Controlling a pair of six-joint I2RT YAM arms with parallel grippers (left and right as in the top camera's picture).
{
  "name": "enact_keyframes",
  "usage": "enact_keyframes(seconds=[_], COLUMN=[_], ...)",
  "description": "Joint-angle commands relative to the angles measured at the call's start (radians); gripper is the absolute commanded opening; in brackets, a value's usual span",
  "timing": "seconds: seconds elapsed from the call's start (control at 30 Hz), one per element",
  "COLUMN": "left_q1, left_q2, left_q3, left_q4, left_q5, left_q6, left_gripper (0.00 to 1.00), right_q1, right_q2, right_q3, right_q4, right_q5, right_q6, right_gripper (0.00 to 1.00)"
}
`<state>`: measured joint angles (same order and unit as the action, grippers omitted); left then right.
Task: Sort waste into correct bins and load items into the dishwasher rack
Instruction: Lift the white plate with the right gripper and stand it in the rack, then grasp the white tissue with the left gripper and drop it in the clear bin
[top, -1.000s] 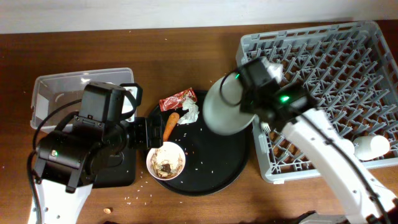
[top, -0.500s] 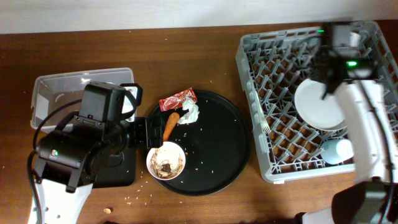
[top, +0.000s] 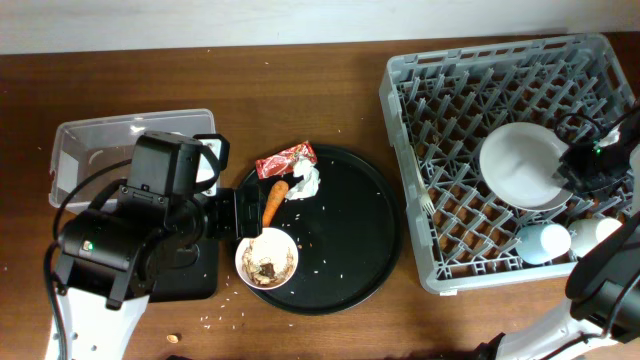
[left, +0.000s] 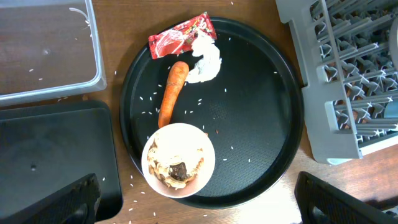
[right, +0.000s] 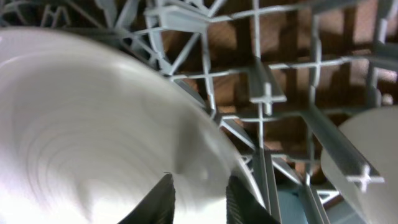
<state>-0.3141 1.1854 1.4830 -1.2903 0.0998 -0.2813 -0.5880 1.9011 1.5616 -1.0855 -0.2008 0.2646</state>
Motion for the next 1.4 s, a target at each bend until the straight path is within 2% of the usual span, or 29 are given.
enact_keyframes(seconds=[0.0,0.13,0.2,0.27,0.37,0.5,0.57,0.63,0.67,0.73,0.8,0.9,1.0,1.07,1.17,1.37], left_q1=[-0.002,-0.002,-0.002,-0.002,-0.002,-0.002,-0.002,-0.002,-0.002,-0.002,-0.002,-0.002,-0.002,-0.002,-0.002,-0.002], left_q2=[-0.002,-0.002,-0.002,-0.002,-0.002,-0.002,-0.002,-0.002,-0.002,-0.002,-0.002,-0.002,-0.002,-0.002,-0.002,-0.002], left_q3=[0.007,0.007,0.007,0.007,0.007,0.007,0.007,0.007,0.007,0.007,0.007,0.007,0.007,0.007,0.007,0.007], left_q4=[0.002,0.002,0.002,0.002,0.002,0.002,0.002,0.002,0.002,0.002,0.002,0.002,0.002,0.002,0.002,0.002], left_q5=[-0.003,-0.003,-0.003,-0.003,-0.003,-0.003,-0.003,-0.003,-0.003,-0.003,-0.003,-0.003,-0.003,-0.003,-0.003,-0.003], left_q6=[-0.003,-0.003,-0.003,-0.003,-0.003,-0.003,-0.003,-0.003,-0.003,-0.003,-0.003,-0.003,-0.003,-0.003,-0.003,-0.003], left_gripper=[0.99,0.99,0.99,0.99,0.99,0.99,0.99,0.99,0.99,0.99,0.99,0.99,0.99,0.99,0.99,0.99], right_q1=[0.005,-0.002,-0.024,-0.034,-0.066,-0.071,-0.072,-0.067,-0.064,-0.059,-0.039,0.125,0.396,0.524,0.582,0.609], right_q2=[-0.01,-0.081,-0.08,-0.08,-0.08,-0.069,-0.049,-0.05,-0.051,-0.09,-0.206,-0.292,-0.29,-0.275,-0.212,-0.167], right_q3=[-0.003,0.023,0.022,0.023,0.023,-0.013,-0.086,-0.094,-0.086,-0.049,0.014,0.021,0.021,0.021,0.02,0.019], right_q4=[0.039,0.051,0.043,0.052,0.038,0.039,0.074,0.092,0.092,0.088,0.12,0.213,0.309,0.361,0.355,0.317], right_q5=[-0.177,-0.137,-0.092,-0.143,-0.027,-0.014,-0.017,-0.071,-0.085,-0.083,-0.057,0.161,0.657,0.861,0.986,1.032], right_q6=[-0.134,-0.119,-0.1,-0.16,-0.111,-0.136,-0.125,-0.128,-0.134,-0.137,-0.137,-0.166,-0.234,-0.269,-0.269,-0.295], right_gripper=[0.34,0.37,0.38,0.4,0.44,0.44,0.27,0.15,0.05,0.04,0.04,0.04,0.04,0.04,0.04,0.04])
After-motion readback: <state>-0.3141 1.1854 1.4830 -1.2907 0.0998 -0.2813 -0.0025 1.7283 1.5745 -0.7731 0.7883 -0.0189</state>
